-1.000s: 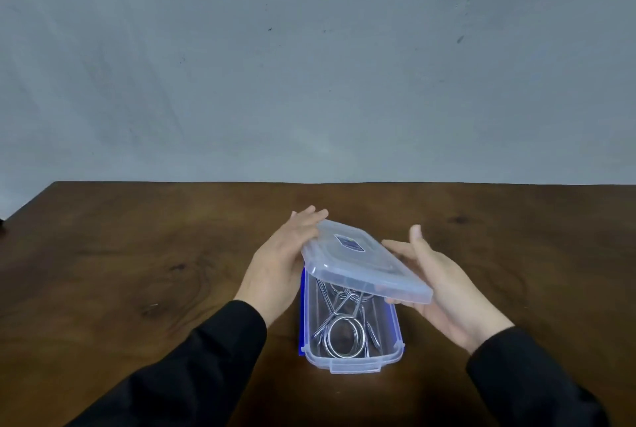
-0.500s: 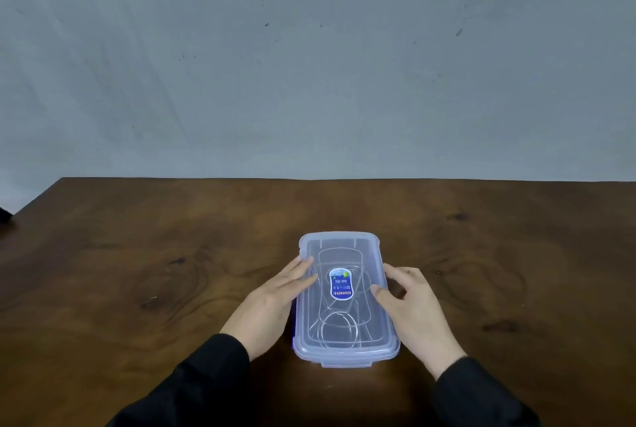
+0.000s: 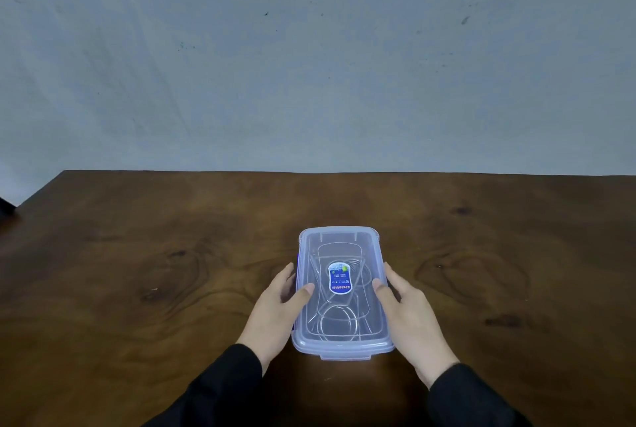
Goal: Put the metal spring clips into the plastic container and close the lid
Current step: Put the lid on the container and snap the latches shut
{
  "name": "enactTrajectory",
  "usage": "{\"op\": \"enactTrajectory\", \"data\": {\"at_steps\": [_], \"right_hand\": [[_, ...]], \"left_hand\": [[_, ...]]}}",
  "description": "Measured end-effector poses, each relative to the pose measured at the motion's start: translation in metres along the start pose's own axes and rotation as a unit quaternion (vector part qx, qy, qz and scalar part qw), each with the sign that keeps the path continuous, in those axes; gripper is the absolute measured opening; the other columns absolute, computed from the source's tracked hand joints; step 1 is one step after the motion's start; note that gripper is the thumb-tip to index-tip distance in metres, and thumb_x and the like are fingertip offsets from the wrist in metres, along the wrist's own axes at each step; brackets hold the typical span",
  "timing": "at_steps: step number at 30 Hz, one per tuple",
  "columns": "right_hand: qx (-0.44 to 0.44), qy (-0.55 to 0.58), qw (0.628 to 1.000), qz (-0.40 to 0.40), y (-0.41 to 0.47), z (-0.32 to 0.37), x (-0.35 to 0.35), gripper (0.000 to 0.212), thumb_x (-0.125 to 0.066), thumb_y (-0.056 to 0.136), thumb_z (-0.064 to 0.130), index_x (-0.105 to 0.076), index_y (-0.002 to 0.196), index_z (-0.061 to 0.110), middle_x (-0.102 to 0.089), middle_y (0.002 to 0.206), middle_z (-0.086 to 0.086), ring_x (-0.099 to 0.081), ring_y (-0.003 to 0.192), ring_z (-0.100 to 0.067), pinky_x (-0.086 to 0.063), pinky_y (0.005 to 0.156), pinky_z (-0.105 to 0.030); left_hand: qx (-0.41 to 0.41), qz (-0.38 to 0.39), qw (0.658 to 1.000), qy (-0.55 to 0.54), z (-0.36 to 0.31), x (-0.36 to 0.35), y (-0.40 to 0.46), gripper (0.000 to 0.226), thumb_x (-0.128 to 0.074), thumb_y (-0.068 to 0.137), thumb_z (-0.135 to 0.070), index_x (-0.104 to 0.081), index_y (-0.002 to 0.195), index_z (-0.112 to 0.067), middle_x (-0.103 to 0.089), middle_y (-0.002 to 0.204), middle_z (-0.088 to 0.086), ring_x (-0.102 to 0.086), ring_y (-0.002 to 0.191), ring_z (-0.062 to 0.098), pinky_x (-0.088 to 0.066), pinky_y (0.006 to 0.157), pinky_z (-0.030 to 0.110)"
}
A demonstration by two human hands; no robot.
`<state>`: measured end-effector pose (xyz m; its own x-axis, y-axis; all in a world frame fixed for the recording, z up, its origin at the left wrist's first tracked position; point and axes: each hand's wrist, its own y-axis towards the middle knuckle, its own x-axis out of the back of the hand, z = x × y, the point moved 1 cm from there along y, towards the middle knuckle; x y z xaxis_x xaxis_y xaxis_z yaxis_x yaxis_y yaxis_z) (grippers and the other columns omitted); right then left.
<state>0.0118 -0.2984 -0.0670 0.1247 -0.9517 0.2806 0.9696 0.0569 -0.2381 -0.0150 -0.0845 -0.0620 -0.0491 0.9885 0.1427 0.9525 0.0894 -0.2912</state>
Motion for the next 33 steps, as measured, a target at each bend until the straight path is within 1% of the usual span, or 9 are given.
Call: {"op": "enactTrajectory", "data": {"at_steps": [5,10,15,21,23,25,27,29,33], "right_hand": [[0.016,-0.084,0.996,-0.020,-0.003,-0.001,-0.004,0.051,-0.038,0.104,0.042,-0.035,0.153,0.028,-0.067,0.122,0.005,-0.068,0.103,-0.011,-0.061,0.088,-0.037],[0.002,-0.094,0.996,0.011,-0.007,0.003,-0.005,0.051,-0.039,0.105,0.035,-0.033,0.152,0.015,-0.058,0.109,0.009,-0.062,0.085,0.001,-0.052,0.058,-0.008],[-0.017,-0.073,0.997,0.024,-0.012,-0.003,-0.012,0.057,-0.036,0.105,0.039,-0.016,0.158,0.030,-0.058,0.122,0.011,-0.064,0.094,-0.001,-0.056,0.064,-0.009],[-0.056,0.050,0.997,0.004,-0.012,0.003,0.002,0.057,-0.061,0.098,0.032,-0.037,0.149,0.027,-0.059,0.119,0.009,-0.065,0.092,-0.002,-0.054,0.055,-0.010],[-0.044,0.032,0.998,-0.022,-0.010,0.004,0.006,0.054,-0.069,0.092,0.031,-0.046,0.141,0.031,-0.058,0.125,0.004,-0.066,0.101,-0.009,-0.060,0.063,-0.017],[-0.026,-0.017,0.998,-0.053,-0.009,0.003,0.006,0.061,-0.072,0.090,0.030,-0.044,0.145,0.030,-0.055,0.128,0.001,-0.065,0.106,-0.013,-0.061,0.068,-0.021],[-0.011,-0.006,0.999,-0.049,-0.012,0.000,0.000,0.039,-0.070,0.092,0.028,-0.057,0.128,0.037,-0.056,0.122,0.001,-0.067,0.101,-0.012,-0.061,0.069,-0.022],[-0.002,0.018,0.999,-0.032,-0.016,-0.005,-0.007,0.025,-0.066,0.095,0.028,-0.058,0.106,0.049,-0.065,0.116,0.004,-0.070,0.097,-0.011,-0.063,0.078,-0.030],[0.021,0.019,0.999,-0.041,-0.018,-0.011,-0.014,0.028,-0.055,0.100,0.029,-0.050,0.122,0.045,-0.071,0.106,0.015,-0.072,0.093,-0.001,-0.063,0.072,-0.024]], "left_hand": [[-0.018,0.041,0.998,0.051,-0.012,-0.001,-0.005,0.030,-0.050,0.103,-0.034,-0.054,0.131,-0.044,-0.075,0.112,-0.016,-0.072,0.100,0.007,-0.059,0.090,0.032],[0.005,0.057,0.995,0.085,-0.010,0.002,-0.003,0.041,-0.048,0.103,-0.037,-0.040,0.142,-0.046,-0.071,0.117,-0.016,-0.070,0.102,0.003,-0.056,0.096,0.035],[0.000,0.060,0.994,0.094,-0.008,-0.001,-0.002,0.043,-0.044,0.104,-0.037,-0.032,0.143,-0.050,-0.069,0.119,-0.019,-0.069,0.103,0.000,-0.055,0.097,0.032],[0.058,-0.039,0.997,0.039,-0.014,0.000,-0.005,0.079,-0.070,0.092,-0.033,-0.020,0.154,-0.032,-0.063,0.112,-0.007,-0.074,0.088,0.012,-0.061,0.073,0.027],[0.040,-0.068,0.994,0.072,-0.016,0.000,-0.004,0.083,-0.073,0.089,-0.028,-0.021,0.155,-0.027,-0.060,0.115,-0.008,-0.071,0.092,0.012,-0.062,0.071,0.027],[0.038,-0.062,0.996,0.058,-0.016,-0.004,-0.004,0.065,-0.070,0.092,-0.024,-0.037,0.149,-0.022,-0.066,0.116,-0.006,-0.072,0.091,0.015,-0.063,0.072,0.029],[0.037,-0.020,0.999,0.028,-0.013,-0.009,-0.008,0.041,-0.064,0.096,-0.023,-0.053,0.136,-0.025,-0.074,0.110,-0.005,-0.074,0.094,0.014,-0.063,0.081,0.035],[0.024,0.015,1.000,0.013,-0.011,-0.012,-0.011,0.040,-0.062,0.097,-0.026,-0.049,0.133,-0.036,-0.072,0.114,-0.006,-0.072,0.101,0.011,-0.061,0.089,0.040],[0.007,0.040,0.999,-0.009,-0.007,-0.016,-0.009,0.042,-0.053,0.102,-0.029,-0.037,0.138,-0.042,-0.066,0.124,-0.008,-0.069,0.109,0.009,-0.058,0.095,0.040]]}}
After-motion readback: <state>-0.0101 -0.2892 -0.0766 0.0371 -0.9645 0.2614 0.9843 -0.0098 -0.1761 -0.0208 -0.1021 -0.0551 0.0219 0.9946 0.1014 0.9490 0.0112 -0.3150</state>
